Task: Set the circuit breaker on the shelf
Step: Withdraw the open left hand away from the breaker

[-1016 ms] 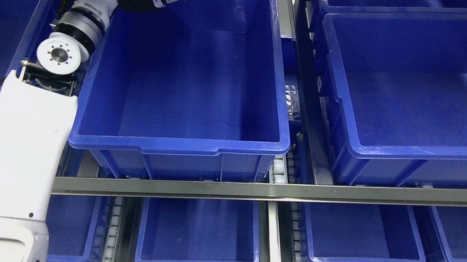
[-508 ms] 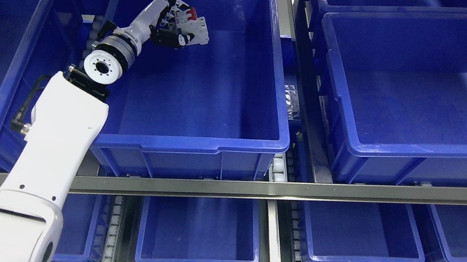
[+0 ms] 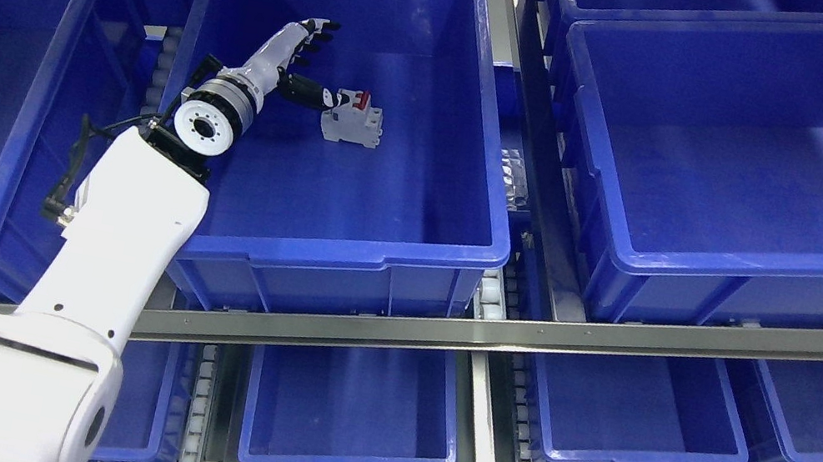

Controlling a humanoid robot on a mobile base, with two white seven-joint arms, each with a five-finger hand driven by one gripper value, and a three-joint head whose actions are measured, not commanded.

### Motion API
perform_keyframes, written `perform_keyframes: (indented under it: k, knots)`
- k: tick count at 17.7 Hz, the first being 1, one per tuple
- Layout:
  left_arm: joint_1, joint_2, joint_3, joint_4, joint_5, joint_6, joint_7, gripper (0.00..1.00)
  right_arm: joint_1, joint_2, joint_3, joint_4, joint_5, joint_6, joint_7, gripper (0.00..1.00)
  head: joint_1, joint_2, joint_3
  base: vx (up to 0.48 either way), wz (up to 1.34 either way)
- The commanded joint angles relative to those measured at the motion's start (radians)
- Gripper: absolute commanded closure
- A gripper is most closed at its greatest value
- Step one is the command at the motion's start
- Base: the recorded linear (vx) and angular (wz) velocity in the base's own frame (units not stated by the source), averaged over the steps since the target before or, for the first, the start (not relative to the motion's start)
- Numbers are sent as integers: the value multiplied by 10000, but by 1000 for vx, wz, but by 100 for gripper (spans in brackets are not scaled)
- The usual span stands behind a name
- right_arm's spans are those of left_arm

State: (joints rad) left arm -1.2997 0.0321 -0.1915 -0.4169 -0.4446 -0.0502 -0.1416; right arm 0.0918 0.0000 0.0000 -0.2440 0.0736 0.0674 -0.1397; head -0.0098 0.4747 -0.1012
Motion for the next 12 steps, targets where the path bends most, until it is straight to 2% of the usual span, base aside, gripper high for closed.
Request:
perform_keyframes:
  k: [1, 2, 4, 6, 8, 10, 12]
  knots:
    - [-195, 308, 819, -380, 28, -50, 1043, 8, 3, -175, 199, 0, 0, 123, 32, 0, 0, 0, 0, -2, 14]
    - [-195, 262, 1843, -964, 89, -50, 1215, 8, 3, -175, 199, 0, 0, 123, 32, 0, 0, 0, 0, -2, 14]
    - [-88, -146, 4771, -2711, 135, 41, 1125, 4, 3, -175, 199, 0, 0, 108, 32, 0, 0, 0, 0, -30, 12]
    - [202, -146, 6266, -4138, 455, 42, 1124, 1, 3, -175, 199, 0, 0, 123, 47, 0, 0, -1, 0, -137, -58]
    - [967, -146, 6349, -6116, 1619, 392, 1124, 1, 3, -175, 199, 0, -15, 123, 32, 0, 0, -1, 0, -197, -29]
    - [1795, -146, 5677, -8307, 2463, 1586, 1185, 1, 3, -175, 199, 0, 0, 123, 32, 0, 0, -1, 0, -238, 6]
    - [2578, -146, 4864, -9738, 2728, 2035, 1247, 1, 3, -175, 199, 0, -15, 123, 32, 0, 0, -1, 0, -291, 9]
